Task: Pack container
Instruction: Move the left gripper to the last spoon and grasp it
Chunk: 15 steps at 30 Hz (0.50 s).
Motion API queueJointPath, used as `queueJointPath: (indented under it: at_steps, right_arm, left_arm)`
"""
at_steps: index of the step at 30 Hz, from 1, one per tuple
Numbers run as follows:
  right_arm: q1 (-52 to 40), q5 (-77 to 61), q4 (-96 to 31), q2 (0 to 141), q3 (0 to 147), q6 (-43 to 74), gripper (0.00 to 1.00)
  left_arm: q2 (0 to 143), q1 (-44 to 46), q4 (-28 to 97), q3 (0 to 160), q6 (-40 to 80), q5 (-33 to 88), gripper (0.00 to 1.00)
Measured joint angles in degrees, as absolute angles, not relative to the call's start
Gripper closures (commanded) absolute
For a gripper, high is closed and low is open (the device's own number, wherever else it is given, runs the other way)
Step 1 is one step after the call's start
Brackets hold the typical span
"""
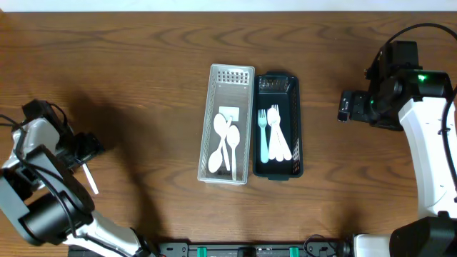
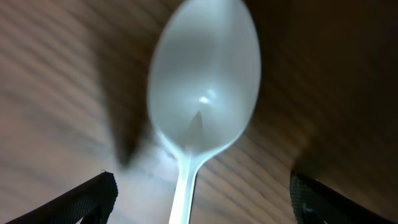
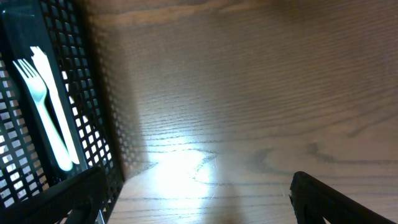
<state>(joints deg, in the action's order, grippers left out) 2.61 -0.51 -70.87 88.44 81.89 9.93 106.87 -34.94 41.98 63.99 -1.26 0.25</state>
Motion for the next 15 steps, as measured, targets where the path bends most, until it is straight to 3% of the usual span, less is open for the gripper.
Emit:
queueJointPath:
  at_steps: [6,15]
  right_arm:
    - [2.6,-0.5,-70.9,88.4,81.9,9.9,0.03]
    - [2.6,-0.5,-70.9,88.4,81.9,9.8,0.03]
  left_arm:
    - [107.9,-35.1,41.9,64.6,-2.0,1.9,0.12]
    - [108.8,-35.1,41.7,65.5,-2.7,3.9,0.52]
